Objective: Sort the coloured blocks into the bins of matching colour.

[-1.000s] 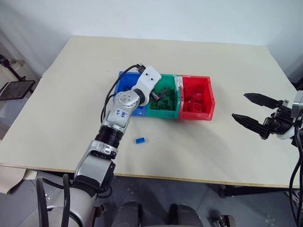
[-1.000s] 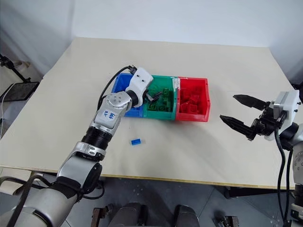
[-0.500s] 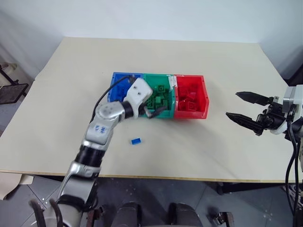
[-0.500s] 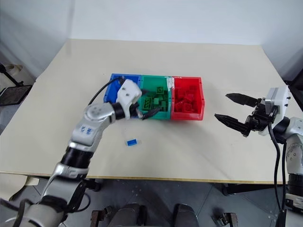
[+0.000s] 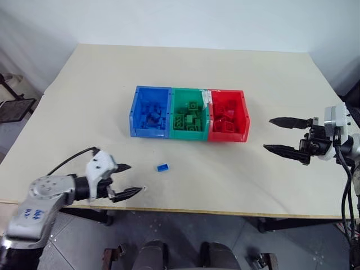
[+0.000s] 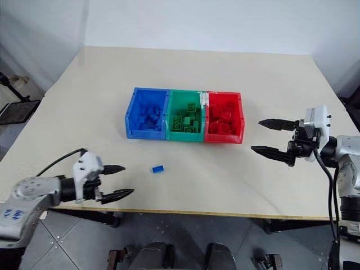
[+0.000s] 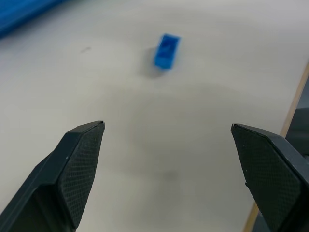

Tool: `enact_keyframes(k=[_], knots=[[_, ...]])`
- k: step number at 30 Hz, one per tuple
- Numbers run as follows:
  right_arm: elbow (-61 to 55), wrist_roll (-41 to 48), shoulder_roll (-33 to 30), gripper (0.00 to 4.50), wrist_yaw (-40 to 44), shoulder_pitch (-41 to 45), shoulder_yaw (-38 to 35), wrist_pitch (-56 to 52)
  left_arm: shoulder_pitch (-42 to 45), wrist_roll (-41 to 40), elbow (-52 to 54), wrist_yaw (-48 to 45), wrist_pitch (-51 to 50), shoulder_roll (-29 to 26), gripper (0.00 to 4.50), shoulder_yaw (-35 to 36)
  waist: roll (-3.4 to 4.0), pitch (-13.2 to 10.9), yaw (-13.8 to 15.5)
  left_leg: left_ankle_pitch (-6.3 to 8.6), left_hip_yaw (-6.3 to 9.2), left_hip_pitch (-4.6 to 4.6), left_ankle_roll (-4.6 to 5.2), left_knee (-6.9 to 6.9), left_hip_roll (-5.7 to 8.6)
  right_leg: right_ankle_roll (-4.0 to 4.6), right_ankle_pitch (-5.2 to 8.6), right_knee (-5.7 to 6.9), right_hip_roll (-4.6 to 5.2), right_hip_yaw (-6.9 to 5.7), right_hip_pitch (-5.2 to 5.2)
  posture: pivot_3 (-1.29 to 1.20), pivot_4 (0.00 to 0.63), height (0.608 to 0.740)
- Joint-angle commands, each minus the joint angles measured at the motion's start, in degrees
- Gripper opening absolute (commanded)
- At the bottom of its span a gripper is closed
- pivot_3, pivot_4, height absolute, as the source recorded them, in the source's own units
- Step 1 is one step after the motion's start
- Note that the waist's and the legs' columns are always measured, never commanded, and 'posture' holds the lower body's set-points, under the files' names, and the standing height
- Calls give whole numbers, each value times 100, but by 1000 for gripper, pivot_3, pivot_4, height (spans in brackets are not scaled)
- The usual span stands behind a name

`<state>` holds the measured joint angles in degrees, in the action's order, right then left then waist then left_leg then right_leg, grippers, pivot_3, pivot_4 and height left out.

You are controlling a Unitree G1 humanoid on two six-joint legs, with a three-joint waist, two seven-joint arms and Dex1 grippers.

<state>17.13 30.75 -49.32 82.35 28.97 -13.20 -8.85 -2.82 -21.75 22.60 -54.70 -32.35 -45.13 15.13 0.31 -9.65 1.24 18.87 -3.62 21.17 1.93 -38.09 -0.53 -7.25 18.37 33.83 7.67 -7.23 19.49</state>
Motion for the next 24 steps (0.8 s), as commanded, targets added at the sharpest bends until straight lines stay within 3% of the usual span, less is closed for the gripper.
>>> enact_keyframes(k=[1,9,17,24], knots=[[120,-28,14,4378,123,215,17,124,-152,-181,293,-70,284,-40,4459,256,1,0,0,0,0,0,-1,0,-1,0,0,-1,1,0,-1,0,150,740],[219,-80,122,4378,109,336,101,193,739,213,243,728,505,482,4459,-624,2,0,8,1,-1,0,0,0,6,-1,0,6,-12,-4,-1,0,150,740],[-126,7,129,4378,-85,14,-65,85,1523,986,-859,892,1229,1015,4459,-1859,8,4,9,1,-16,-2,-1,2,2,-1,-1,11,-25,-31,6,0,150,740],[-424,109,76,4378,-267,-291,-250,-13,2036,1328,-1890,803,1472,1213,4459,-2339,7,4,17,0,-17,-3,0,1,3,-2,-1,13,-25,-40,6,0,150,740]])
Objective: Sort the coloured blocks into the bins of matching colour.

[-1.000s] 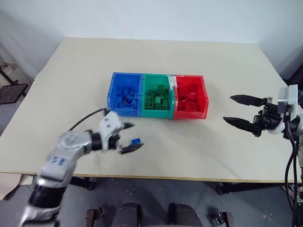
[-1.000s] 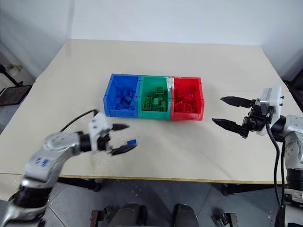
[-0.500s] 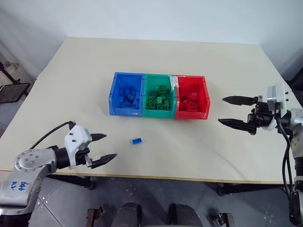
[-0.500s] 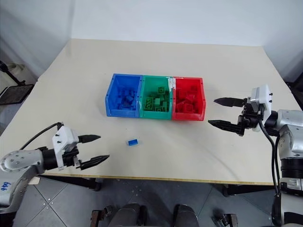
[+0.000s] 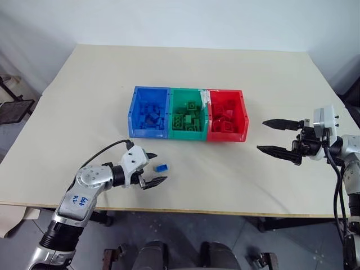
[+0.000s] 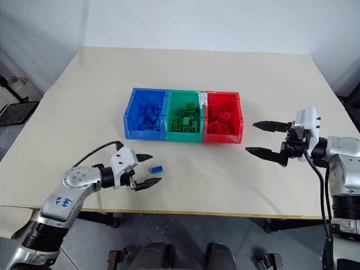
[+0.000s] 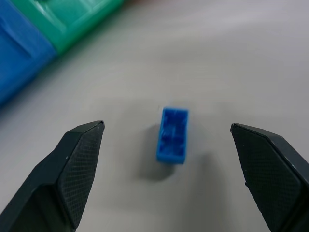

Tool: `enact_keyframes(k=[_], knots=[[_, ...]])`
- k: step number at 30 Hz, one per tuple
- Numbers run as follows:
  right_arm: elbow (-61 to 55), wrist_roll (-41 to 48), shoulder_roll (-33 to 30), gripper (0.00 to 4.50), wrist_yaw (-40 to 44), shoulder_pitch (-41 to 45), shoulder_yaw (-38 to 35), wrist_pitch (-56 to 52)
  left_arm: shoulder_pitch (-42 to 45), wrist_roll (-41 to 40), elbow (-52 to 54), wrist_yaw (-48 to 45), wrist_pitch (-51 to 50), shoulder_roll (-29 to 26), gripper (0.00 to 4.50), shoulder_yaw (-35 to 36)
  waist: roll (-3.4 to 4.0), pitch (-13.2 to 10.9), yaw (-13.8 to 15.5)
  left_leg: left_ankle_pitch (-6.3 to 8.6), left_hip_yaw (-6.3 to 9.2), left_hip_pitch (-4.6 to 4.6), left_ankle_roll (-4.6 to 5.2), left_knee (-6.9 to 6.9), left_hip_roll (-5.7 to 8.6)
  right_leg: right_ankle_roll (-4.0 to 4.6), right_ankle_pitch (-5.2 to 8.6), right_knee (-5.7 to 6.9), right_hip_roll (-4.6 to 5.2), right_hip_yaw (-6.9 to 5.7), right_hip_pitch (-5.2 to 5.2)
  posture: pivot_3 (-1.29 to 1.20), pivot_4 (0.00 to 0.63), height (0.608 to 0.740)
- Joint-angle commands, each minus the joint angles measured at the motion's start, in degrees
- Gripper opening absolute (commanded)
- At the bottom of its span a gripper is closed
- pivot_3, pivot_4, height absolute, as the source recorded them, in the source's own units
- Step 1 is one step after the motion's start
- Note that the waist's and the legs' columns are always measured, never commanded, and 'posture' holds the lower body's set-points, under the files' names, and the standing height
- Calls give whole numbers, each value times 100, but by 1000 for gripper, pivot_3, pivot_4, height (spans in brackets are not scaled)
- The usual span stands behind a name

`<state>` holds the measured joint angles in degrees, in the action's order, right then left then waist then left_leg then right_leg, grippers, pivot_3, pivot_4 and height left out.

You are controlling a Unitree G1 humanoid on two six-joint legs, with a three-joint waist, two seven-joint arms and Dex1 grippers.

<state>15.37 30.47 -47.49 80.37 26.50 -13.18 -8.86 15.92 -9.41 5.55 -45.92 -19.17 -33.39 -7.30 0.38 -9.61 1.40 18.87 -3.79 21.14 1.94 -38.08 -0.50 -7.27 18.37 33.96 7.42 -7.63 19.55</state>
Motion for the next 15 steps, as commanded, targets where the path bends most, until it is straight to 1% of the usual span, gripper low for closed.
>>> enact_keyframes(k=[1,3,8,13,14,15], knots=[[-300,152,-113,4378,-87,-85,-278,-30,232,91,-260,-134,69,49,4281,-153,0,0,7,0,-1,0,0,0,1,0,0,-1,1,0,0,0,150,740],[-366,167,-116,4378,-117,-133,-310,-56,314,75,-353,-176,-31,90,3826,-190,0,0,6,0,1,1,1,-2,3,-1,-1,0,2,0,-1,0,150,740],[-450,177,-106,4378,-190,-210,-345,-68,393,176,-534,-227,52,137,2251,-291,0,0,2,0,1,-2,1,-1,1,-1,-1,2,1,0,-1,0,150,740],[-443,170,-110,4378,-215,-205,-356,-54,368,62,-383,-195,-209,147,667,-195,0,0,0,0,2,-3,1,-1,2,-1,-1,2,2,1,-2,0,150,740],[-432,168,-113,4378,-215,-198,-359,-49,344,22,-279,-209,-257,120,470,-156,0,0,-2,0,2,-2,1,-1,2,-1,-1,2,2,1,-2,0,150,740],[-425,168,-116,4378,-215,-193,-364,-45,335,-36,-145,-208,-320,100,491,-94,0,0,-3,0,1,-2,1,-2,2,-1,-1,2,2,1,-2,0,150,740]])
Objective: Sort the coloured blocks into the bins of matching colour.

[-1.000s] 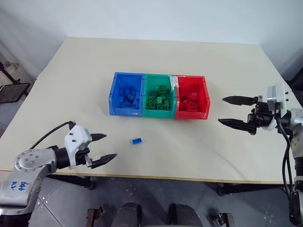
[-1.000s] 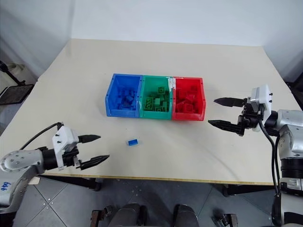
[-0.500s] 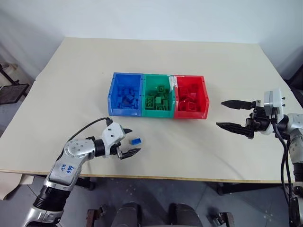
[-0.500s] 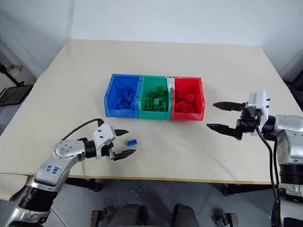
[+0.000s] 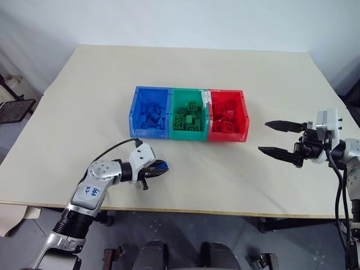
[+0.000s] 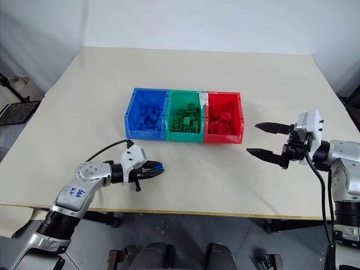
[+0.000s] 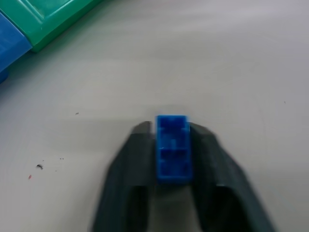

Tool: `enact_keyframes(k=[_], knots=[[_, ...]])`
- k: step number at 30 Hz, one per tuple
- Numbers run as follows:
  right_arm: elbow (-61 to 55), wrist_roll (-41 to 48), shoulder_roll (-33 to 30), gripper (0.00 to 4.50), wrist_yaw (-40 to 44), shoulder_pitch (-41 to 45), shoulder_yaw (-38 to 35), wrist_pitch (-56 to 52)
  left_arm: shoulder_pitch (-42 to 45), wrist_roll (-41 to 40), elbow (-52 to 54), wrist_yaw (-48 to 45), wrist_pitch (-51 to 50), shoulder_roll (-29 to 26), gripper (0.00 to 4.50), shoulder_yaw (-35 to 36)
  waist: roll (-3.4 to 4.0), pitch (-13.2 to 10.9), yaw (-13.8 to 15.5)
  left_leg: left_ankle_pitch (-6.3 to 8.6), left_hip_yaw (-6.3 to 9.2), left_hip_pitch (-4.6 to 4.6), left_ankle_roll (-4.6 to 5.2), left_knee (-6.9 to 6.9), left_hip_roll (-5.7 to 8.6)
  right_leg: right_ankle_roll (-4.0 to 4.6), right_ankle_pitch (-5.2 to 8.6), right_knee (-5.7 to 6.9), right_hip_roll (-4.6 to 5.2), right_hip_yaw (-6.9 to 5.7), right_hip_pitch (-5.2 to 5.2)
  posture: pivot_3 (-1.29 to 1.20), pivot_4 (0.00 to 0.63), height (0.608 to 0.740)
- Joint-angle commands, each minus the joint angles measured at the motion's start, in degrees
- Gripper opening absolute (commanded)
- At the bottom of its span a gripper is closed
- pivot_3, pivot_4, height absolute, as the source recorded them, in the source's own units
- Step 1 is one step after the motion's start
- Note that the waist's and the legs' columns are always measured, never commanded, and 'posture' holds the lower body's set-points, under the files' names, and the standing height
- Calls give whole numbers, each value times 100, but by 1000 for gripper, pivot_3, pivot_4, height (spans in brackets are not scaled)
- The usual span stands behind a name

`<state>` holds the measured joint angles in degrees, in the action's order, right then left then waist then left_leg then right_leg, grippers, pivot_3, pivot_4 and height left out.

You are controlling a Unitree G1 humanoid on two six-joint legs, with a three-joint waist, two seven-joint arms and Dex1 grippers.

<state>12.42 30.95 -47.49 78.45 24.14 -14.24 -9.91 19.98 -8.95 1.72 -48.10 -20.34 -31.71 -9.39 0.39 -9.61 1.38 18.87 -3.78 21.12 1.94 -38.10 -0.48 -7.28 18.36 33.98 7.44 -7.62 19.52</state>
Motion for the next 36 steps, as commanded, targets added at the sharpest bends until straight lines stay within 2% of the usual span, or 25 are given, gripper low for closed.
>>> enact_keyframes(k=[1,4,6,8,11,15,18,22,27,28,32,36], knots=[[-127,120,-118,4378,-26,45,-263,63,-65,-123,356,41,-254,-76,491,184,0,0,-2,0,0,1,0,0,0,0,0,0,0,0,0,0,150,740],[-115,121,-118,4378,-44,45,-287,79,165,-279,730,288,-507,-67,491,542,-1,-1,-3,0,1,4,0,0,-2,0,0,-1,0,3,2,0,150,740],[-114,118,-104,4378,-68,33,-300,93,609,-245,689,718,-611,-33,491,904,-3,-2,11,0,3,4,0,-2,-3,0,0,-1,0,4,1,0,150,740],[-88,105,-66,4378,-103,57,-291,112,1137,-58,187,1203,-326,37,491,1152,-5,-3,27,-1,13,12,1,-9,-2,0,0,-2,0,3,-2,0,150,740],[-60,92,-35,4378,-122,102,-267,129,1669,244,-592,1563,68,93,491,1150,-4,-1,15,-1,11,5,2,-2,10,-2,-1,-2,3,-6,-4,0,150,740],[-10,83,-24,4378,-128,167,-225,153,2242,452,-1638,1620,689,281,491,1008,-5,-2,12,-1,8,2,3,5,14,-4,-2,0,1,-13,0,0,150,740],[26,75,-19,4378,-118,225,-198,165,2562,586,-2352,1423,1060,367,1454,808,-10,-5,12,-1,4,5,4,2,13,-4,-2,2,-1,-12,3,0,150,740],[35,77,-24,4378,-100,248,-202,166,2802,570,-2798,1297,1372,411,2718,815,-11,-5,6,-1,2,7,4,2,12,-5,-2,2,-1,-12,6,0,150,740],[47,78,-24,4378,-92,252,-204,172,2817,297,-2760,1001,1345,352,4288,993,-12,-6,3,-1,2,7,4,1,13,-5,-2,3,-1,-12,6,0,150,740],[52,76,-22,4378,-90,254,-203,176,2769,174,-2641,825,1205,328,4456,1019,-12,-6,3,-1,2,7,4,1,12,-5,-3,3,0,-12,6,0,150,740],[102,53,2,4378,-74,295,-169,210,2215,-261,-1709,232,684,60,4456,1129,-12,-6,-9,-1,3,6,4,2,12,-5,-3,6,0,-11,7,0,150,740],[246,-86,-72,4378,112,279,-69,362,1112,-775,-463,-155,396,-507,4456,1651,-11,-6,-91,-1,2,4,3,4,0,-5,-2,7,-5,-8,9,0,150,740]])
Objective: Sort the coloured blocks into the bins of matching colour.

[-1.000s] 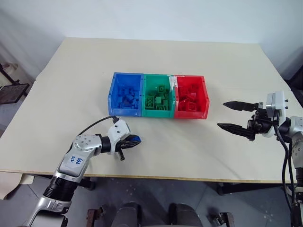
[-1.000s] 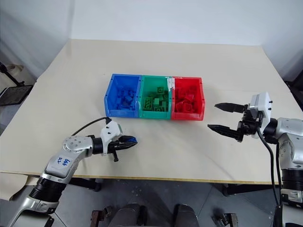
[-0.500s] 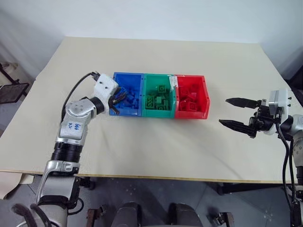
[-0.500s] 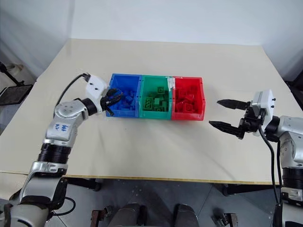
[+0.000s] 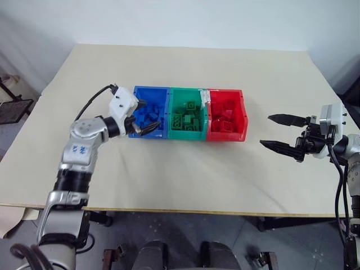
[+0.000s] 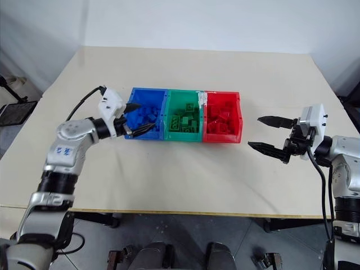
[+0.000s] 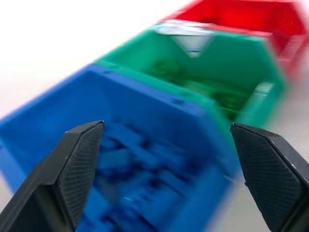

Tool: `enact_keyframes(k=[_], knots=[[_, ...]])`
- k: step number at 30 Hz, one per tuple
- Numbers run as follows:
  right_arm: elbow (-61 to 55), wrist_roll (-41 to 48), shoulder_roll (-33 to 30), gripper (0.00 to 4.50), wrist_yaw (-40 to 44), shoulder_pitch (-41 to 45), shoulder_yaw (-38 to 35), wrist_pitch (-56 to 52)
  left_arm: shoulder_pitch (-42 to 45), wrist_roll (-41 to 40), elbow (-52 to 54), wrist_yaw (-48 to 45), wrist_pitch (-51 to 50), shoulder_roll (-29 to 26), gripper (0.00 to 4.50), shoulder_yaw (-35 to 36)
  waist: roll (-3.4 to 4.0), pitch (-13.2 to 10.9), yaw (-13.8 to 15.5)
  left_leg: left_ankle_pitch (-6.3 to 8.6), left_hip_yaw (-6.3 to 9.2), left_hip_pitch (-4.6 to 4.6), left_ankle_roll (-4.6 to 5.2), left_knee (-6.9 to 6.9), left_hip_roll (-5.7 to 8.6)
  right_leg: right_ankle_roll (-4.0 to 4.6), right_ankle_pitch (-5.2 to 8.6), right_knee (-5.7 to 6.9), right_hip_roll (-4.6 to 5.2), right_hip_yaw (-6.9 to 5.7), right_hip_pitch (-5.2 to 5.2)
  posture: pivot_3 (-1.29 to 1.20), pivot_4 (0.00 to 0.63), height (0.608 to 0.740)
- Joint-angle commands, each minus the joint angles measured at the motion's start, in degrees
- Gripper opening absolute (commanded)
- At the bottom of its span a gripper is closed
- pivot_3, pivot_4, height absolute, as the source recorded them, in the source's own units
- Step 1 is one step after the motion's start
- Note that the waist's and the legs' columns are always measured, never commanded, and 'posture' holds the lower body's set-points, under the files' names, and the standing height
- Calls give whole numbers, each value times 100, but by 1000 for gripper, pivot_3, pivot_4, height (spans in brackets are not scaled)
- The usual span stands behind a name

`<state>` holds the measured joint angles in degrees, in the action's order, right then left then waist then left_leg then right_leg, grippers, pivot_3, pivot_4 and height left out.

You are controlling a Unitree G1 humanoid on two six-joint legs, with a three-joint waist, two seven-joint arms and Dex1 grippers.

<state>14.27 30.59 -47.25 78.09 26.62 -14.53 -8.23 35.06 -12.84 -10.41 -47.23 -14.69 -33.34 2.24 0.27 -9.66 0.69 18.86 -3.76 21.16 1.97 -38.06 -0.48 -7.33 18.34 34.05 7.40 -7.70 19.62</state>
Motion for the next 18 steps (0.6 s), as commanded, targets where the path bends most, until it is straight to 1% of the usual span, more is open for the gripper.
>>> enact_keyframes(k=[1,2,5,7,10,14,18], knots=[[117,-105,-134,4378,217,16,-9,254,-601,-511,922,-292,-266,-467,4456,627,0,0,-34,0,2,0,-1,0,-3,1,0,2,-1,1,0,0,150,740],[160,-142,-155,4378,263,11,9,297,-728,-591,1033,-307,-328,-547,4456,707,0,0,-50,-1,3,0,-3,-1,-5,2,1,1,-2,1,-1,0,150,740],[355,-249,-216,4378,403,64,46,433,-1382,-971,1427,-515,-584,-918,4456,1261,0,0,-58,-1,4,1,-3,-4,-4,2,1,-4,3,8,-5,0,150,740],[466,-286,-219,4378,446,135,55,479,-1801,-1227,1608,-640,-579,-1036,4456,1648,0,-1,-56,-1,10,0,-2,-1,-1,2,1,-3,10,19,-5,0,150,740],[618,-332,-210,4378,495,225,87,541,-2265,-1337,1677,-727,-561,-1190,4456,1969,1,-1,-65,-1,16,0,-3,-1,-2,3,2,-6,13,29,-8,0,150,740],[763,-390,-165,4378,545,301,132,588,-2521,-1459,1742,-653,-528,-1152,4456,2168,1,-1,-59,0,19,0,-4,-1,-2,4,2,-6,14,30,-10,0,150,740],[886,-436,-153,4378,596,366,168,649,-2510,-1570,1721,-615,-488,-1106,4456,2236,1,-1,-61,0,19,1,-4,0,-1,4,2,-6,15,29,-10,0,150,740]])
